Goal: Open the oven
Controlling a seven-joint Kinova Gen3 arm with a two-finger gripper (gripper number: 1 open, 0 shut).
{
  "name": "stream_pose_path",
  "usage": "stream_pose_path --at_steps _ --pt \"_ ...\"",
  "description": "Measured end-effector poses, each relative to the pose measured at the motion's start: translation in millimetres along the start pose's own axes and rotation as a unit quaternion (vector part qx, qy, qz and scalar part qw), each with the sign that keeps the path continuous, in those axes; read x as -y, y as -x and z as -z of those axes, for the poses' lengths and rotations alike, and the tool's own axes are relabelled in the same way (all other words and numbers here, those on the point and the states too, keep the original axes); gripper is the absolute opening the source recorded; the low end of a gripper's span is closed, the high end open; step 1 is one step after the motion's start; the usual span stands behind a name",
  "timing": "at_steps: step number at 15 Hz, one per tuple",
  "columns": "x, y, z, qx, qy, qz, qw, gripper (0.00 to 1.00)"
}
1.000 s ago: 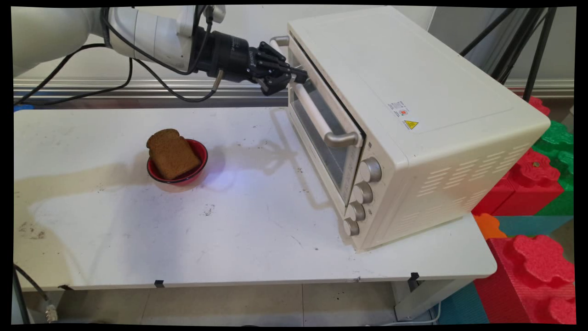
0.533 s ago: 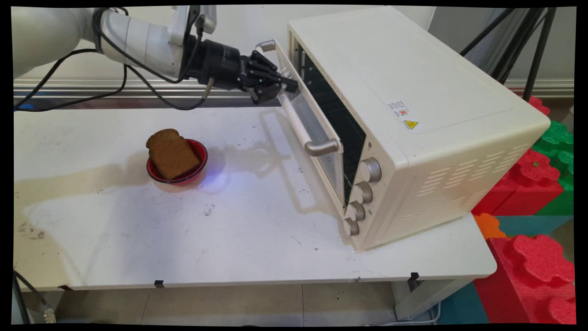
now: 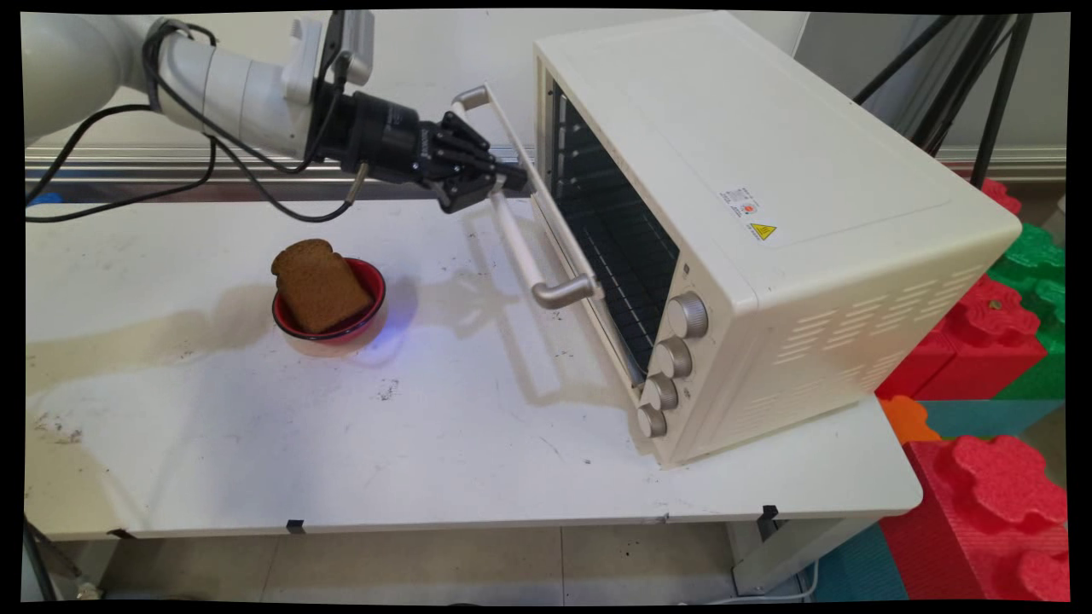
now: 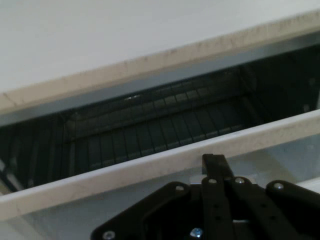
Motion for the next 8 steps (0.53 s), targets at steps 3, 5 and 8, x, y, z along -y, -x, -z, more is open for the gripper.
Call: stream_pose_path --at_steps 3,5,8 --pt "-2.2 9.5 6.3 0.008 0.001 0.0 1.0 0.0" --pt "-5.1 19.1 10.2 0.016 0.004 0.002 0.9999 0.0" --pt "-9.1 31.3 15.0 0.026 0.008 0.005 0.9996 0.0"
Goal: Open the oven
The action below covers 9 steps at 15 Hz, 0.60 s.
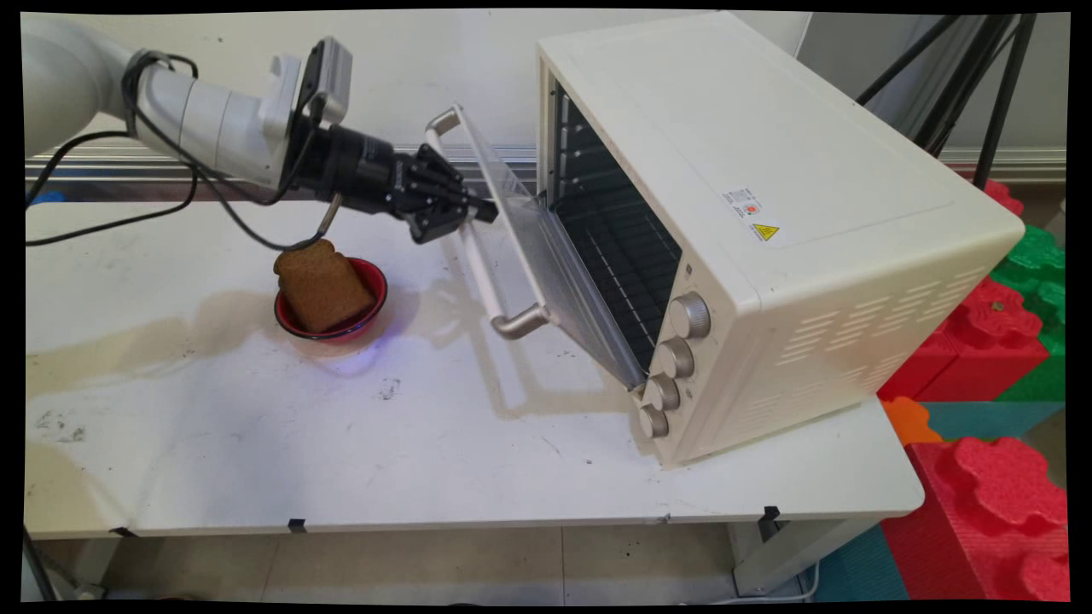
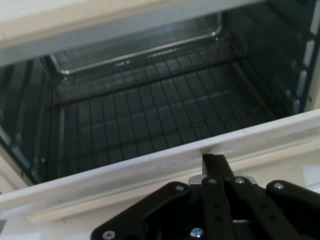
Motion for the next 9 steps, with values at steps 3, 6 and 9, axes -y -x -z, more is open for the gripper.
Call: stream_pose_path --at_steps 3,6,9 --pt "-3.0 10.9 3.9 0.009 0.002 0.001 1.0 0.0" --pt "-5.8 22.8 7.6 0.019 0.004 0.001 0.9998 0.0" --pt "-8.7 36.5 10.4 0.031 0.008 0.0 0.9995 0.0"
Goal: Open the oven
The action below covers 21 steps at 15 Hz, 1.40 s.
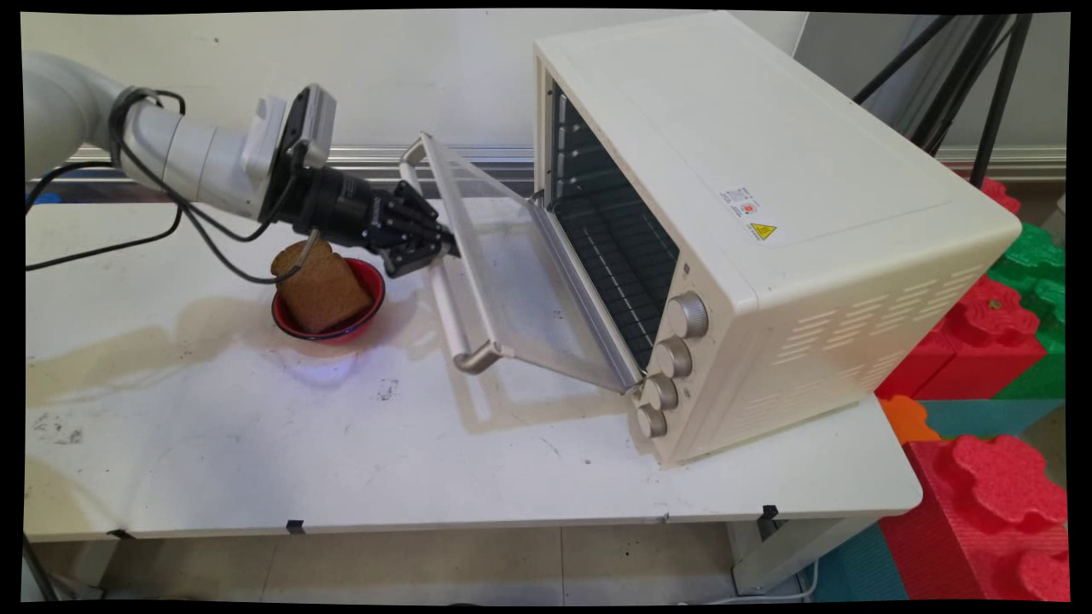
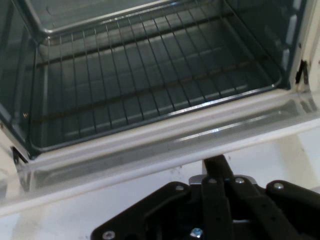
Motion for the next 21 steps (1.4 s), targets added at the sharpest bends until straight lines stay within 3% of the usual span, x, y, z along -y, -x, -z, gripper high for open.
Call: stream_pose_path --at_steps 14,21 --pt "-10.7 55.6 9.4 0.039 0.001 0.01 0.9992 0.0" --pt "-13.9 70.5 14.6 0.049 0.0 0.014 0.9987 0.0"
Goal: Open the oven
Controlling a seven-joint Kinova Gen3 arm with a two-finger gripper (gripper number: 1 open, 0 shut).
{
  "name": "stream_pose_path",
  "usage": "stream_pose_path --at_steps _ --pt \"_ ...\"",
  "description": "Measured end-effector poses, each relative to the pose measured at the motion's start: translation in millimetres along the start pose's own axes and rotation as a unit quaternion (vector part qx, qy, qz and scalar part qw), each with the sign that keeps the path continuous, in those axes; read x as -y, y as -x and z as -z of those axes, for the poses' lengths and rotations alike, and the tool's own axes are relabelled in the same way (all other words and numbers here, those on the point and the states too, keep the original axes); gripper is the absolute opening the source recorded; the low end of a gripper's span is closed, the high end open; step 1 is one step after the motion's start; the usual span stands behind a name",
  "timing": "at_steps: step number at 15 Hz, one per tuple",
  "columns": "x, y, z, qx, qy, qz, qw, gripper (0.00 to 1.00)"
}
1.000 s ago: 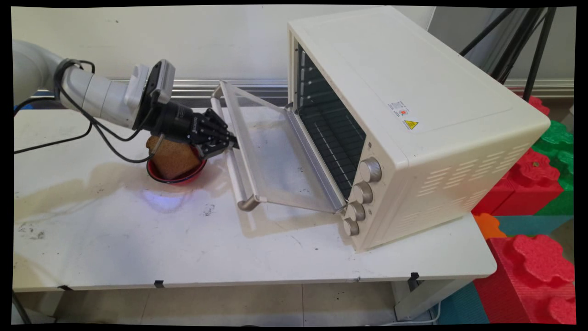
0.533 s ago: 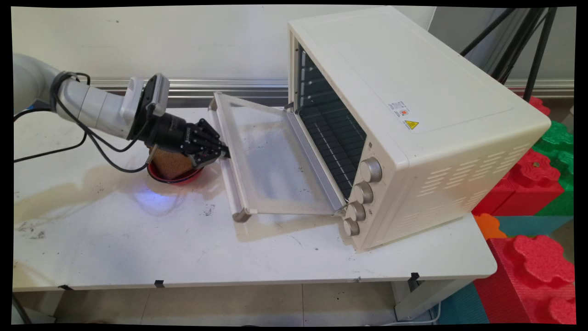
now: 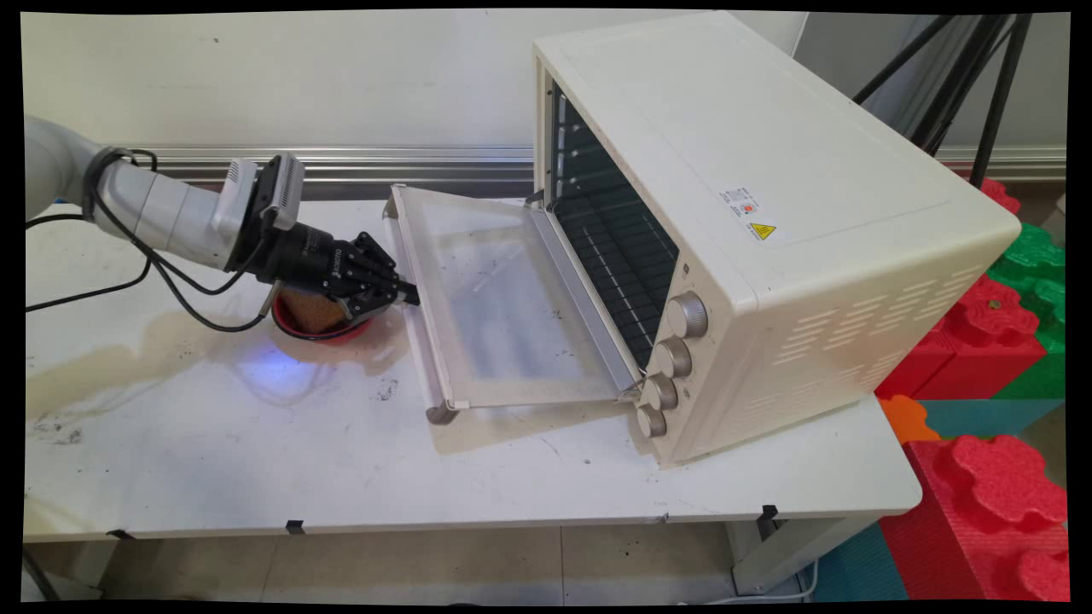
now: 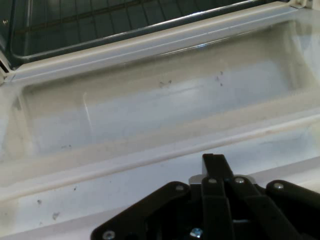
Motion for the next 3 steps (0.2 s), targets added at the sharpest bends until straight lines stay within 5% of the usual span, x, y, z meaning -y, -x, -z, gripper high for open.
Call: stream_pose_path --at_steps 3 --pt "-0.5 3.2 7.8 -0.001 -0.004 0.003 1.0 0.0"
